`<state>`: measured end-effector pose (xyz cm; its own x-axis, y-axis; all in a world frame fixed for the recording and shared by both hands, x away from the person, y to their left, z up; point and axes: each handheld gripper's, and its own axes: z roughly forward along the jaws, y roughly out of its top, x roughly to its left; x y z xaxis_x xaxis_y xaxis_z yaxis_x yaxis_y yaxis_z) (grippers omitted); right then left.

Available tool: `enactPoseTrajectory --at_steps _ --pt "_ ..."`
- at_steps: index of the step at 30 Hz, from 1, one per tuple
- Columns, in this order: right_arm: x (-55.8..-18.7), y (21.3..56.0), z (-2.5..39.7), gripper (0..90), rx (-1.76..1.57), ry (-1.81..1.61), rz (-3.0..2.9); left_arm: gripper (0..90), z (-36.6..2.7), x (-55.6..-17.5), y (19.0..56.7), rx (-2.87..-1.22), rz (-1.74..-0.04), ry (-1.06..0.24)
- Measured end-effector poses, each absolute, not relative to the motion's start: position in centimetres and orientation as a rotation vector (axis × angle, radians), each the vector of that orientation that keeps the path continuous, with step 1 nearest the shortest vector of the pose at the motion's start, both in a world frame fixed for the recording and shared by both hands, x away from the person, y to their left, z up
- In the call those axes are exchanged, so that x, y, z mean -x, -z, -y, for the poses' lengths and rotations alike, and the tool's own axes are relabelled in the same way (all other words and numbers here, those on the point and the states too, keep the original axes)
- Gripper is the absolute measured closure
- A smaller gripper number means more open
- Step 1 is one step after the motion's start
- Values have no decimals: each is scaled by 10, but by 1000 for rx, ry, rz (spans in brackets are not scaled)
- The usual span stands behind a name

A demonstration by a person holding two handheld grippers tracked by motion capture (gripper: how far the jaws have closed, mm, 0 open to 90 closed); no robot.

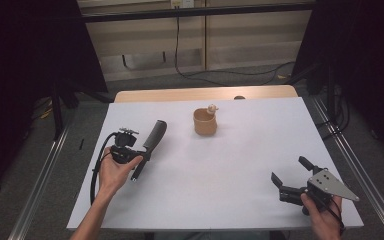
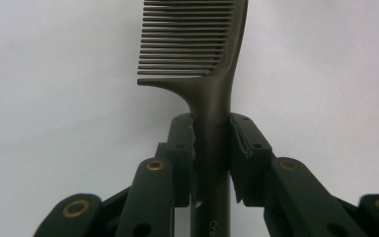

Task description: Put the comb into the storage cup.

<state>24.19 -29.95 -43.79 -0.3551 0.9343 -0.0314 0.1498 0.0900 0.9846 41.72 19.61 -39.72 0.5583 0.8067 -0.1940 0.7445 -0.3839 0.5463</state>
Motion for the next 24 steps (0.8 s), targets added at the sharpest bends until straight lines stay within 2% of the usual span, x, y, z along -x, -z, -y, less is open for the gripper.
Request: enactPoseTrajectory --at_steps 3,24 --pt "-242 438 300 0 -1090 -1337 -1627 728 -198 -416 395 -2178 -1242 -195" --pt "-242 438 300 0 -1091 -1337 -1628 728 -210 -405 377 -1932 -1091 -389"
